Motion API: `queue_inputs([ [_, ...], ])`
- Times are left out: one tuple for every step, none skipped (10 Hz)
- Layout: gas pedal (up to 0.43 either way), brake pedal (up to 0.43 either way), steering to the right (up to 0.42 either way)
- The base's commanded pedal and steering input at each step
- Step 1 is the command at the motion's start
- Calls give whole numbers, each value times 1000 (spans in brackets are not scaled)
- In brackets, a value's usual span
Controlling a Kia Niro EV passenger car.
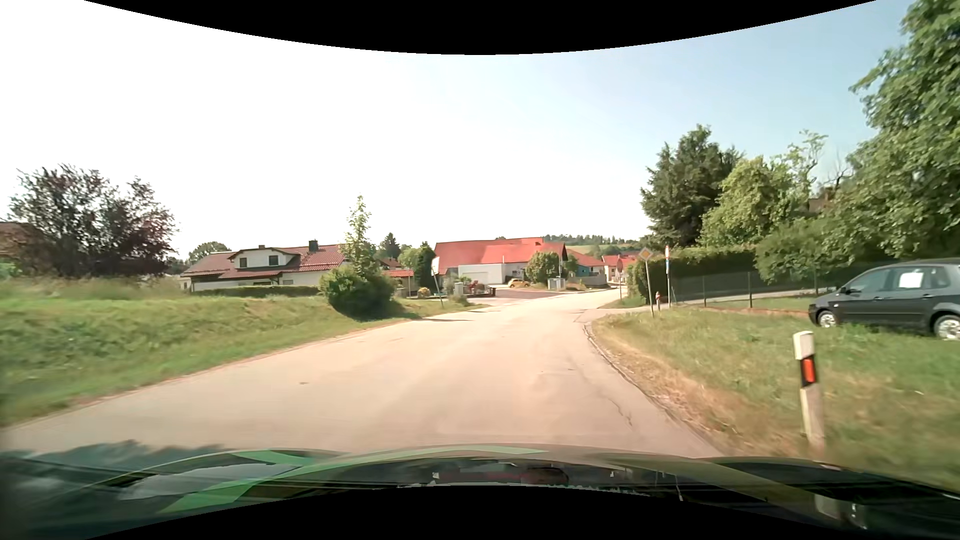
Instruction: Follow the waypoints while adhering to traffic rules and regulations
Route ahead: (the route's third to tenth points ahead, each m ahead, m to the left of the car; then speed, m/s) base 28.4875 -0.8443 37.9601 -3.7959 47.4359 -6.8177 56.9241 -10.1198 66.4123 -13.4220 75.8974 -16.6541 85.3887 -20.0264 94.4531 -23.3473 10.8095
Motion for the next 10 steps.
queue_inputs([
  [47,0,25],
  [59,0,28],
  [59,0,31],
  [67,0,32],
  [79,0,32],
  [79,0,31],
  [98,0,32],
  [98,0,33],
  [110,0,34],
  [110,0,37],
])
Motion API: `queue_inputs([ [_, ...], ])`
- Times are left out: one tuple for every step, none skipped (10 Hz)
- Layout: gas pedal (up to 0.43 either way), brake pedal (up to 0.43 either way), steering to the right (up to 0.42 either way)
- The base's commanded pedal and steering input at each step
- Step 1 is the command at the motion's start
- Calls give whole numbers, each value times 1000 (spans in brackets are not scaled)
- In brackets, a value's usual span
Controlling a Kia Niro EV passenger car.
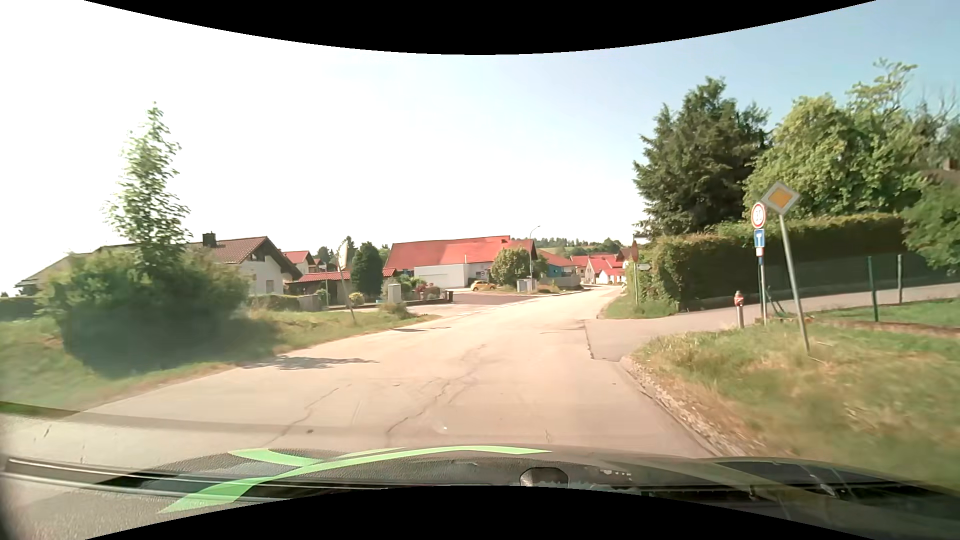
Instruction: Follow the waypoints while adhering to traffic rules and regulations
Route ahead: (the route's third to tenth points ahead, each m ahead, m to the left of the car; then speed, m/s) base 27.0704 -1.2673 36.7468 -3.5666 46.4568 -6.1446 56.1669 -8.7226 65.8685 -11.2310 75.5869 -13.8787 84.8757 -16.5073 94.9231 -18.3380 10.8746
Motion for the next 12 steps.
queue_inputs([
  [110,0,38],
  [110,0,39],
  [110,0,38],
  [110,0,39],
  [110,0,39],
  [110,0,39],
  [110,0,39],
  [110,0,39],
  [110,0,39],
  [110,0,39],
  [138,0,39],
  [138,0,40],
])
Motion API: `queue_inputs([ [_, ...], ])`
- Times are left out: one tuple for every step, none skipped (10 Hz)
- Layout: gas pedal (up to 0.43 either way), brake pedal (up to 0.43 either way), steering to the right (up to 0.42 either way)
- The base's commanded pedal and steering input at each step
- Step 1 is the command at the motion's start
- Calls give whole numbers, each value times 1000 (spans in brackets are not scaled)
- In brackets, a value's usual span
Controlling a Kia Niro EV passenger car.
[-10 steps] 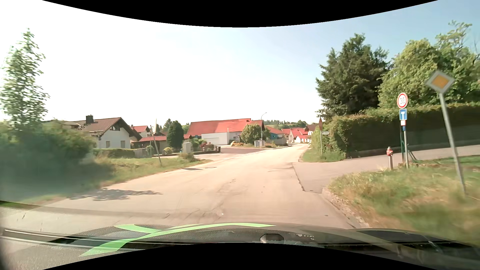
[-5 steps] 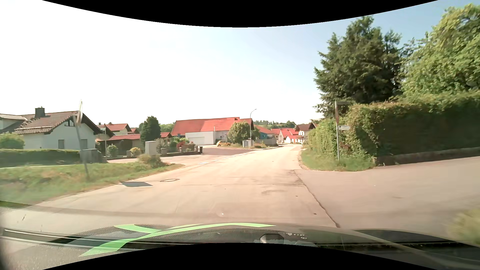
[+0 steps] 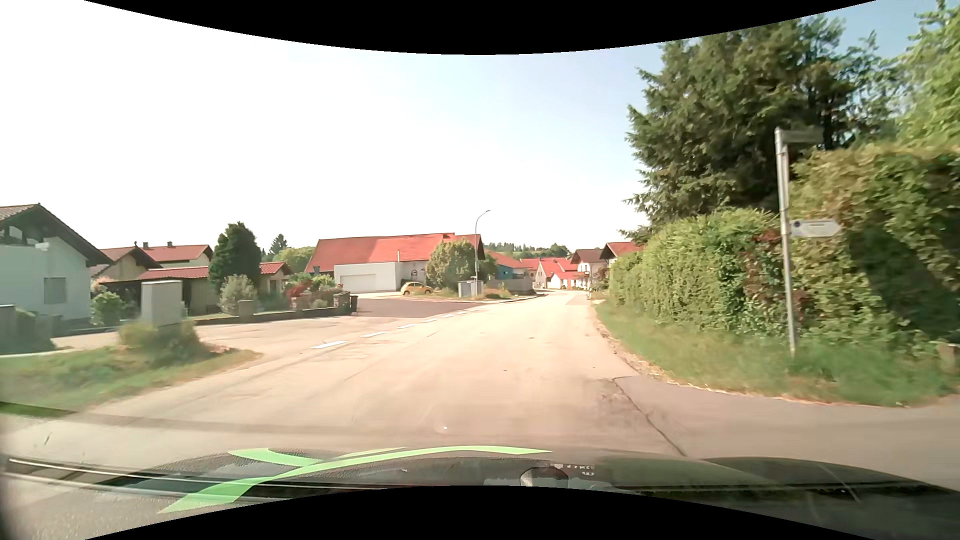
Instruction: Follow the waypoints while adhering to traffic rules and regulations
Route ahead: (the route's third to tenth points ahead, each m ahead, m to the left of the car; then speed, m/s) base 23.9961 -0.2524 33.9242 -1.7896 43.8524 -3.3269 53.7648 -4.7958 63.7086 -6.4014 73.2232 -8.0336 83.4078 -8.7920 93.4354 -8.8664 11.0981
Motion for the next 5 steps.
queue_inputs([
  [138,0,40],
  [138,0,40],
  [138,0,40],
  [138,0,40],
  [138,0,39],
])
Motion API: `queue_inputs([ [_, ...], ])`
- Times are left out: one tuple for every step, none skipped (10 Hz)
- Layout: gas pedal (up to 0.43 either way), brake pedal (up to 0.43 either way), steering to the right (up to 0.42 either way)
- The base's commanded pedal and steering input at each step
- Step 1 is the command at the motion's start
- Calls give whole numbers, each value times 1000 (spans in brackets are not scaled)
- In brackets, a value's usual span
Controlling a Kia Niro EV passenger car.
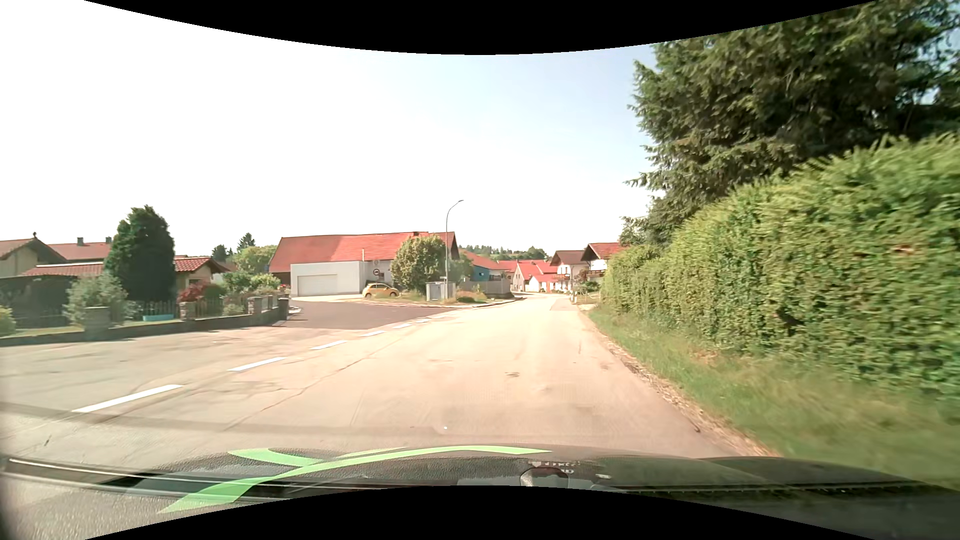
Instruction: Follow the waypoints while adhering to traffic rules and regulations
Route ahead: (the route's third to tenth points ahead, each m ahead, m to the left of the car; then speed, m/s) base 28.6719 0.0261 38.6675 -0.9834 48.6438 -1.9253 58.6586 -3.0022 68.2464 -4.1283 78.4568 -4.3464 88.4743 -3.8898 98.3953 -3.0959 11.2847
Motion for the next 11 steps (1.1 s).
queue_inputs([
  [138,0,38],
  [138,0,35],
  [138,0,33],
  [138,0,33],
  [138,0,33],
  [138,0,32],
  [138,0,30],
  [130,0,27],
  [130,0,25],
  [118,0,23],
  [118,0,19],
])
